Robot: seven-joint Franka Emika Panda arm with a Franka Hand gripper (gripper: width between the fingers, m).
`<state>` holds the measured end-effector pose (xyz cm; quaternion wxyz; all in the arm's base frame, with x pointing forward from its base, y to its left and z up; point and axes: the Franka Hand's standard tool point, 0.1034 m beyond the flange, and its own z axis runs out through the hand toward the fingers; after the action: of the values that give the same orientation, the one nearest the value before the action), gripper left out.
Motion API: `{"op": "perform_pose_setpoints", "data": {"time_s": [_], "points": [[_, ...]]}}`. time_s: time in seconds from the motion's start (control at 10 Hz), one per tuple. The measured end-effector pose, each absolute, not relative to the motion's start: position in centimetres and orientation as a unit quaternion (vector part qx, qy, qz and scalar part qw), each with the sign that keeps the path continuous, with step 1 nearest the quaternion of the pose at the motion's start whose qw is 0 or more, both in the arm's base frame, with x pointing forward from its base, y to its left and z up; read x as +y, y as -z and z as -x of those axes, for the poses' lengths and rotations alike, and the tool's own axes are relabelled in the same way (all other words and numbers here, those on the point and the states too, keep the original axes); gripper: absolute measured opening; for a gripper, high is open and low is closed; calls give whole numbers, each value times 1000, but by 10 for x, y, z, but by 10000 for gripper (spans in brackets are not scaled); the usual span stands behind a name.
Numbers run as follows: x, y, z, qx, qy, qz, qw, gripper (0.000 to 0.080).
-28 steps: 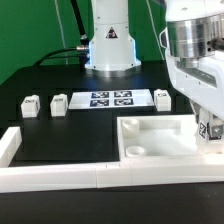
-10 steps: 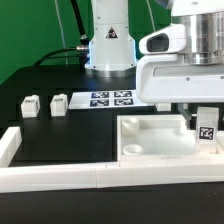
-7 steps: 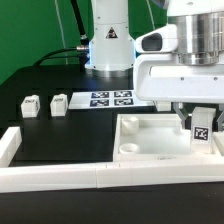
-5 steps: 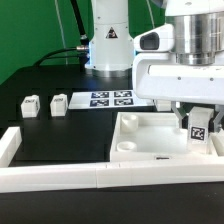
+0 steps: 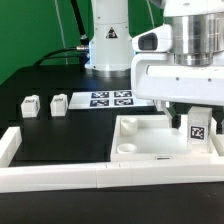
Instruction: Assemble square table
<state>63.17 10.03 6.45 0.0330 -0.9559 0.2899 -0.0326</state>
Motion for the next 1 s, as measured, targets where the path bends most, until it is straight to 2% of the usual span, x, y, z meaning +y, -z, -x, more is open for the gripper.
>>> {"op": "perform_pose_setpoints", "data": {"time_s": [0.2,0.8,1.0], "points": [[100,-64,-632,290,32,956,33,648],[102,-66,-632,289,31,956,33,650],[106,-94,-627,267,36,962,45,650]]}}
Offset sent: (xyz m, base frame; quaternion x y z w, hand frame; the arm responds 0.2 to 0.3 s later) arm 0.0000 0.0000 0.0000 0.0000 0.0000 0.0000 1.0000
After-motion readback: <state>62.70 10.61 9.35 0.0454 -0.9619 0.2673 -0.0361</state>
